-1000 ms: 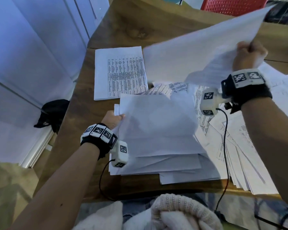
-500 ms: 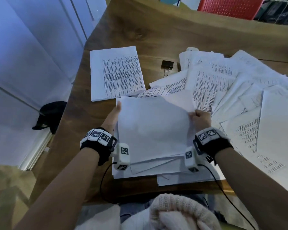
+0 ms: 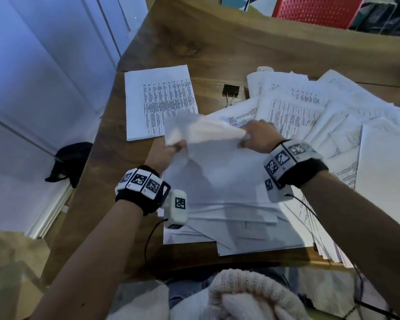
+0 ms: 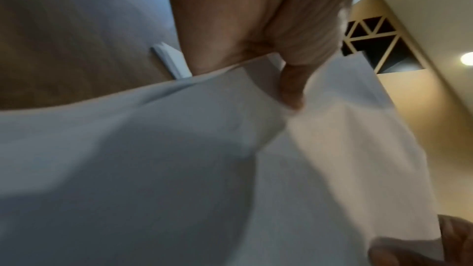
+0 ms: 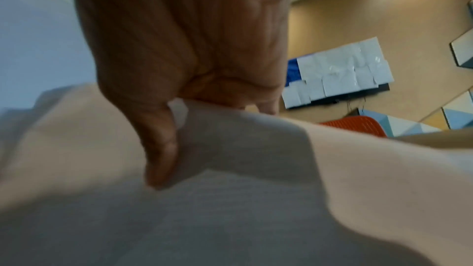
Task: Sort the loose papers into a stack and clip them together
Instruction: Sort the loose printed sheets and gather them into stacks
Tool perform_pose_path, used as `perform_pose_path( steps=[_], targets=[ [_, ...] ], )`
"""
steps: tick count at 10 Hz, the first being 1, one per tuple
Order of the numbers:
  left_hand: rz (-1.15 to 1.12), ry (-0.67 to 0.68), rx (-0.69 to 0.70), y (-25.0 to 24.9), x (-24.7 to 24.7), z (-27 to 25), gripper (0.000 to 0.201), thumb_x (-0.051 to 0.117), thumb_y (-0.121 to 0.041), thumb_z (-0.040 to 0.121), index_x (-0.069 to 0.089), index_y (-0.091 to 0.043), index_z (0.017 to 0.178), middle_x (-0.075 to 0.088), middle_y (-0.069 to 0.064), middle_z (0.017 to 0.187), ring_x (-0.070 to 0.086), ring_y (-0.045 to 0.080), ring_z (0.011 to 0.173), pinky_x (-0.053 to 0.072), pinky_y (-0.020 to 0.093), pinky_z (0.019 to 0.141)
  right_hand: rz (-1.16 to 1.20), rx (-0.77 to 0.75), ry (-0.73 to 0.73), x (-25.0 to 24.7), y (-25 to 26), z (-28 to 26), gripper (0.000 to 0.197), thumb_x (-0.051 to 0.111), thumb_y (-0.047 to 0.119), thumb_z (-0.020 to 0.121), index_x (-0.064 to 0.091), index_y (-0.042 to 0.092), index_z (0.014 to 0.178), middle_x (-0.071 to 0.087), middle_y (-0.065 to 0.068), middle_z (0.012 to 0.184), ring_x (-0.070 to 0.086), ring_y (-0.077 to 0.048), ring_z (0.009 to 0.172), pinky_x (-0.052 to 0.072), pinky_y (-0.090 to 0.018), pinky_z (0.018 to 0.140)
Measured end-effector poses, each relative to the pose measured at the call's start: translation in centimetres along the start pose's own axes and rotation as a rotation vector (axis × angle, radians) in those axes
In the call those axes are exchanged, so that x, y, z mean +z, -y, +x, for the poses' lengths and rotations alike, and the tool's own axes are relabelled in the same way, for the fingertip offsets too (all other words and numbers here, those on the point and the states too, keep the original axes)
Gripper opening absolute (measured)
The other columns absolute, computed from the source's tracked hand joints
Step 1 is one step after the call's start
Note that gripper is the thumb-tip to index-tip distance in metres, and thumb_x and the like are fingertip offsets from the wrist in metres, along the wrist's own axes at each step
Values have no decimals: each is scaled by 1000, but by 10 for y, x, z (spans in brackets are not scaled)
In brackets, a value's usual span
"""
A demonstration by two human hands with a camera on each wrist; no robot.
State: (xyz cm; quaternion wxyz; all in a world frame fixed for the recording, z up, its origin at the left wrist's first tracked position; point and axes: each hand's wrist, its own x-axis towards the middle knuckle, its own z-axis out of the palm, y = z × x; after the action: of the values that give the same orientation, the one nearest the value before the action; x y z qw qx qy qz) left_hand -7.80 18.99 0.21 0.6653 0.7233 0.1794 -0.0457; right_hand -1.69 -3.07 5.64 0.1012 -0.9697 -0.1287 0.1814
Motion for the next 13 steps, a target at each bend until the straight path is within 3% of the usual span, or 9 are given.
perform_pose_path(
  steps=[2,4,5,6,8,9,10,11,13],
  targets=[
    [-153,-197,-19,-24,-5,20,88,69,-48,64,31,-17,136,31,12,140,39,23,123,34,35,103,84,116,-658,-79,-2,-17,26,48,12,87,56,4,111,57,-22,116,50,-40,108,40,-40,81],
    [-120,346,-60,-32,15,0,143,65,-86,21,32,-9,138,41,3,142,34,22,134,26,43,110,-15,-131,-651,-48,16,-42,56,41,-2,81,52,26,128,58,-5,121,49,-31,112,42,-37,72],
    [-329,477,-141,-20,34,2,122,78,-73,17,53,-11,119,64,1,116,60,15,107,51,29,83,-138,-157,-306,14,26,-48,57,39,1,87,38,29,137,49,-2,134,42,-27,119,44,-38,82],
    [-439,417,-420,5,48,1,57,81,-43,62,59,-6,99,68,8,92,69,17,73,56,26,63,-119,-215,-94,71,28,-57,55,38,4,90,30,26,140,42,-2,141,42,-24,120,47,-40,86],
    [461,209,-402,36,35,-6,4,55,-15,91,59,-14,91,63,14,112,52,29,123,43,34,91,83,-218,252,89,-2,-43,82,44,70,78,35,18,140,31,-6,149,29,-28,135,24,-40,111],
    [-126,-26,-571,27,30,-10,40,47,-9,95,44,2,133,47,25,139,47,36,128,46,28,70,257,88,-41,58,-21,-28,86,39,70,80,26,12,143,30,-9,148,28,-30,135,27,-48,110],
    [-205,7,-551,20,21,-5,42,47,-10,96,42,6,134,47,27,137,48,38,128,49,35,81,522,277,-133,41,-41,-14,37,52,17,88,46,16,124,56,-8,115,55,-23,104,50,-37,85],
    [-279,151,-472,6,13,-7,25,49,-20,95,59,-4,112,69,15,106,66,25,99,53,35,85,798,272,-77,43,-36,-14,21,52,8,84,55,15,65,50,1,60,48,-12,57,37,-21,50],
    [-283,-121,-158,-40,11,3,50,76,-21,72,56,0,112,68,6,92,61,24,90,56,27,67,1037,119,-311,15,-7,-32,15,52,-2,84,53,7,96,56,-22,96,55,-31,92,47,-59,87]
  ],
)
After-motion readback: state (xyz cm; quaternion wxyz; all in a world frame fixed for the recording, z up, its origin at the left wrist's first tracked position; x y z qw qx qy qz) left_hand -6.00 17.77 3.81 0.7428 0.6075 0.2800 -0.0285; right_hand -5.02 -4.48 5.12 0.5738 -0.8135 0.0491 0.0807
